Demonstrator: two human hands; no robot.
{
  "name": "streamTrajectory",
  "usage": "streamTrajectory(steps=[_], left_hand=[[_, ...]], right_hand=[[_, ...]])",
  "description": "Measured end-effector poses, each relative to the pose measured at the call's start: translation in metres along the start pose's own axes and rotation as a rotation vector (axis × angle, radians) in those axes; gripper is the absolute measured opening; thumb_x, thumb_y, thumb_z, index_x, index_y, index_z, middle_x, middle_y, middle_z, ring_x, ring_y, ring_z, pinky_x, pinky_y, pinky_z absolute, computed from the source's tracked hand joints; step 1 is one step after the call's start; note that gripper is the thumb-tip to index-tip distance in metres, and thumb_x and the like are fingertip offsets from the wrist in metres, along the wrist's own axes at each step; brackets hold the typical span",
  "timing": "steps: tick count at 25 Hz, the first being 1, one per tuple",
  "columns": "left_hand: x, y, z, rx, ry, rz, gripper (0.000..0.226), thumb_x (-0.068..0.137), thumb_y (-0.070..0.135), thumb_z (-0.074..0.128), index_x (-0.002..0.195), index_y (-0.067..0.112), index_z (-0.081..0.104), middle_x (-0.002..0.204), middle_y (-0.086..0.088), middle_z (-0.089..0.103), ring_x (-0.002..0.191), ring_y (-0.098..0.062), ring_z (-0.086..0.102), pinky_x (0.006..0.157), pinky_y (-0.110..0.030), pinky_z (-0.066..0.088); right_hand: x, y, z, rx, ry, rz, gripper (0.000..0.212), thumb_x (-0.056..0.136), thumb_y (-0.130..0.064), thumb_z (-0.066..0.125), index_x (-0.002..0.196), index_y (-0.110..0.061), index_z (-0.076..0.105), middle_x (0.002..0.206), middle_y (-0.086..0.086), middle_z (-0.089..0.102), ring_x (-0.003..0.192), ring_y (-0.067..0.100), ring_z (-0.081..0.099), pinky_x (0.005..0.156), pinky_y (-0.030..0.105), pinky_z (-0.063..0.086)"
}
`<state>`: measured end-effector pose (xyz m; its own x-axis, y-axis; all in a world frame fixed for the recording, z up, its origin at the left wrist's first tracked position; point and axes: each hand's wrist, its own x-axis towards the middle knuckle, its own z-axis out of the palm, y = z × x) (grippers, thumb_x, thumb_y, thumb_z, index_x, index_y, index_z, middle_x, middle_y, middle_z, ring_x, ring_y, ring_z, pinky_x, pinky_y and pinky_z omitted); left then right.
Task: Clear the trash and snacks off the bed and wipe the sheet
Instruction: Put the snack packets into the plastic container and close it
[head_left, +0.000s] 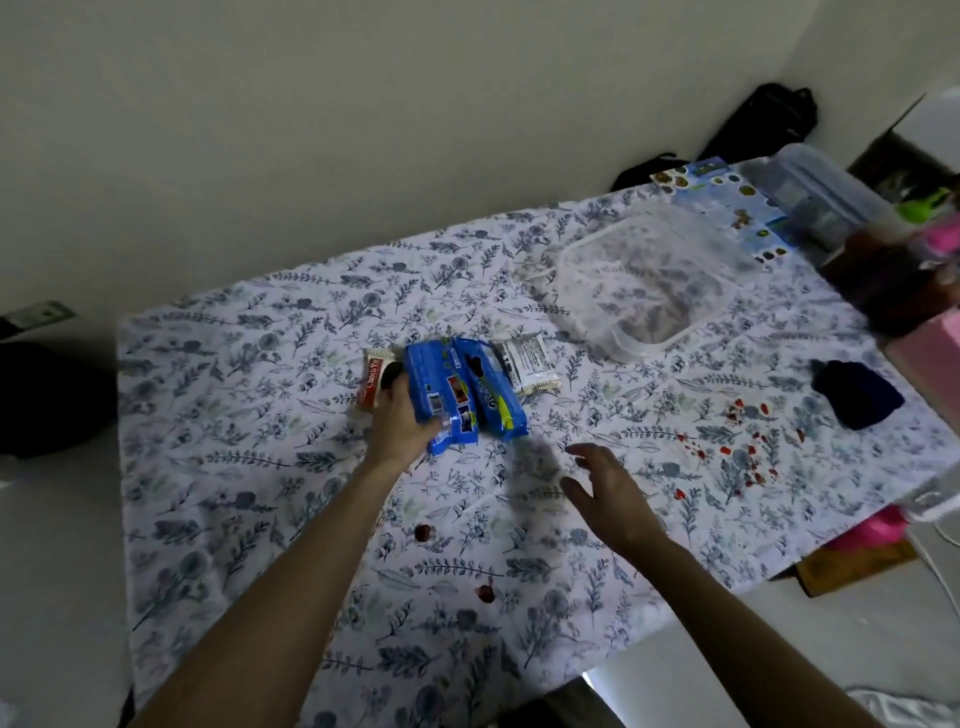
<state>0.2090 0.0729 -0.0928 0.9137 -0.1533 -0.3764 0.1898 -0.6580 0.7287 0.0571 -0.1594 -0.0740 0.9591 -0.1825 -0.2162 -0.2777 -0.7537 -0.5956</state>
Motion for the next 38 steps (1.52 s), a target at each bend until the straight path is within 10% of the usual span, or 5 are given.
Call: streamTrajectory(steps=[10, 14, 24, 31, 38], left_hand=[[0.028, 0.016, 0.042, 0.375, 0.107, -0.109, 0.096, 0.081, 0.044, 0.066, 0.152, 0.026, 0.002, 0.149, -0.021, 0.025, 0.132, -0.045, 0.033, 0.105, -0.058, 0.034], [0.017, 0.014, 0.053, 0.078, 0.159, -0.100, 0.085, 0.085, 0.025, 0.066, 0.152, 0.024, 0.014, 0.156, -0.017, 0.020, 0.136, -0.037, 0.037, 0.111, -0.049, 0.035], [0.019, 0.137, 0.066, -0.860, 0.300, -0.048, 0.040, 0.094, 0.012, 0.051, 0.129, 0.032, 0.054, 0.101, 0.008, 0.072, 0.093, -0.008, 0.070, 0.083, -0.031, 0.053], [0.085, 0.246, 0.133, -0.399, 0.093, 0.138, 0.038, 0.090, 0.016, 0.058, 0.128, 0.021, 0.057, 0.120, 0.002, 0.063, 0.103, -0.012, 0.063, 0.083, -0.024, 0.049], [0.118, 0.259, 0.189, 0.346, 0.033, 0.327, 0.039, 0.092, 0.019, 0.051, 0.131, 0.012, 0.053, 0.132, -0.013, 0.050, 0.113, -0.028, 0.056, 0.097, -0.032, 0.045]], right_hand=[[0.118, -0.056, 0.052, -0.065, -0.089, -0.063, 0.074, 0.084, -0.032, 0.065, 0.145, -0.019, 0.023, 0.146, 0.018, 0.030, 0.128, 0.038, 0.040, 0.092, 0.052, 0.049], [0.125, -0.039, 0.051, -0.162, -0.106, -0.124, 0.074, 0.087, -0.019, 0.060, 0.147, -0.026, 0.018, 0.146, 0.018, 0.033, 0.127, 0.038, 0.040, 0.094, 0.053, 0.049], [0.144, 0.010, -0.087, 0.565, 0.060, -0.237, 0.054, 0.084, -0.008, 0.053, 0.135, -0.024, 0.047, 0.120, 0.001, 0.063, 0.093, 0.008, 0.065, 0.073, 0.023, 0.055], [0.183, 0.084, -0.152, 0.518, 0.261, -0.017, 0.054, 0.088, -0.016, 0.053, 0.141, -0.019, 0.040, 0.130, 0.003, 0.057, 0.109, 0.015, 0.060, 0.086, 0.030, 0.051], [0.213, 0.100, -0.148, 0.184, 0.069, -0.027, 0.061, 0.098, -0.019, 0.038, 0.150, -0.009, 0.009, 0.152, 0.024, 0.021, 0.136, 0.039, 0.029, 0.110, 0.045, 0.033]])
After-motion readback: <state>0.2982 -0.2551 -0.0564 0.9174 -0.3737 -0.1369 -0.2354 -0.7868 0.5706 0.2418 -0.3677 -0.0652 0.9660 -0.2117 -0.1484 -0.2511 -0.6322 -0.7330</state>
